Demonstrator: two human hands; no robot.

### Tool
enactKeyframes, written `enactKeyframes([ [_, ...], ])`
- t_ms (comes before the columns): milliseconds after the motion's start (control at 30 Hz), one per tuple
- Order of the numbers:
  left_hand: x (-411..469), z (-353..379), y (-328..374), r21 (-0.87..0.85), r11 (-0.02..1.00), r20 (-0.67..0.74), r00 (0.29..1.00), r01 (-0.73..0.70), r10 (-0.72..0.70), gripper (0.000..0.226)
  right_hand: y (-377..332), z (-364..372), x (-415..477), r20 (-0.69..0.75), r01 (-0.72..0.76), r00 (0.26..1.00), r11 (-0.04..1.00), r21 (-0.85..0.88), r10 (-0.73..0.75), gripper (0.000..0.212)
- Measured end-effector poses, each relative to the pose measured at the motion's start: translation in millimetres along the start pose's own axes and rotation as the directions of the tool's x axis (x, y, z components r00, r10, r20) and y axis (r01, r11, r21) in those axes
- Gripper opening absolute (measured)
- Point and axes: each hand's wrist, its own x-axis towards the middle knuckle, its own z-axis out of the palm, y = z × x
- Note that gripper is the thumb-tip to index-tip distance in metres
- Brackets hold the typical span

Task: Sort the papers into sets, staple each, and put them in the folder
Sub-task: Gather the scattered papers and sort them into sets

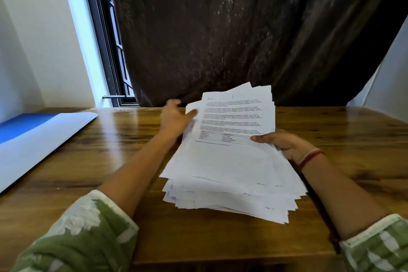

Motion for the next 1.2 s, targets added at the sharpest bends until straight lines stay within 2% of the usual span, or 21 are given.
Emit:
enactKeyframes([
  [33, 7.2, -7.2, -14.7, -0.060, 0.988, 0.018, 0.990, 0.139, -0.138, 0.084, 0.2, 0.6, -2.5, 0.024, 0.007, 1.000, 0.999, 0.049, -0.008, 0.040],
  [67, 8.5, -12.9, -25.5, -0.131, 0.959, 0.111, 0.965, 0.253, -0.240, 0.089, -0.1, 2.1, -4.0, 0.048, 0.019, 0.999, 0.995, 0.098, -0.023, 0.042],
  [100, 2.9, -18.8, -28.9, -0.202, 0.922, 0.248, 0.928, 0.330, -0.277, 0.079, 0.4, 4.5, -4.9, 0.059, 0.034, 0.997, 0.991, 0.133, -0.042, 0.051],
  [167, -2.8, -23.9, -24.9, -0.292, 0.869, 0.446, 0.860, 0.400, -0.246, 0.040, 1.6, 8.0, -1.4, 0.061, 0.108, 0.991, 0.975, 0.192, -0.122, 0.077],
  [200, -1.3, -22.6, -24.7, -0.302, 0.869, 0.468, 0.855, 0.392, -0.223, 0.030, 0.8, 11.5, -1.0, 0.057, 0.142, 0.986, 0.963, 0.231, -0.159, 0.077],
  [300, 2.8, -15.7, -22.9, -0.289, 0.897, 0.462, 0.869, 0.333, -0.174, 0.016, -2.4, 19.6, -0.2, 0.052, 0.187, 0.976, 0.932, 0.309, -0.213, 0.047],
  [400, 7.7, -18.3, -36.3, -0.365, 0.828, 0.628, 0.769, 0.426, -0.119, 0.031, -1.0, 21.3, 0.9, 0.056, 0.191, 0.974, 0.931, 0.312, -0.219, 0.041],
  [467, 9.2, -20.6, -42.6, -0.358, 0.820, 0.695, 0.714, 0.446, -0.085, 0.041, 2.6, 21.9, 2.6, 0.064, 0.158, 0.981, 0.944, 0.290, -0.184, 0.040],
  [633, 8.5, -16.4, -38.0, -0.315, 0.826, 0.707, 0.696, 0.467, -0.124, 0.044, 7.2, 23.8, 7.0, 0.099, 0.093, 0.988, 0.969, 0.227, -0.118, 0.037],
  [733, 3.7, -15.5, -30.4, -0.289, 0.819, 0.738, 0.660, 0.496, -0.140, 0.037, 5.6, 23.2, 6.8, 0.128, 0.064, 0.988, 0.989, 0.131, -0.081, 0.049],
  [833, 6.8, -26.8, -33.9, -0.368, 0.771, 0.700, 0.700, 0.520, -0.138, 0.032, 4.7, 19.8, 8.2, 0.131, 0.034, 0.990, 0.986, 0.161, -0.055, 0.048],
  [900, 9.2, -33.4, -40.0, -0.418, 0.737, 0.676, 0.724, 0.531, -0.138, 0.031, 2.6, 15.7, 7.9, 0.207, 0.039, 0.976, 0.987, 0.159, -0.072, 0.055],
  [967, 8.9, -34.0, -40.5, -0.426, 0.733, 0.670, 0.729, 0.531, -0.139, 0.025, -2.0, 17.8, 3.6, 0.249, 0.058, 0.966, 0.997, 0.052, -0.069, 0.054],
  [1067, 2.9, -26.1, -31.2, -0.406, 0.728, 0.648, 0.736, 0.553, -0.197, 0.020, -7.0, 27.8, -3.4, 0.221, 0.065, 0.975, 0.989, -0.132, -0.035, 0.043],
  [1133, -1.0, -20.9, -26.8, -0.401, 0.733, 0.571, 0.776, 0.549, -0.269, 0.018, -6.4, 34.2, -5.1, 0.202, 0.034, 0.979, 0.991, -0.132, -0.007, 0.038],
  [1200, 0.2, -16.8, -27.4, -0.416, 0.734, 0.475, 0.817, 0.536, -0.327, 0.012, -5.1, 37.8, -4.6, 0.204, -0.008, 0.979, 0.999, -0.035, 0.015, 0.037],
])
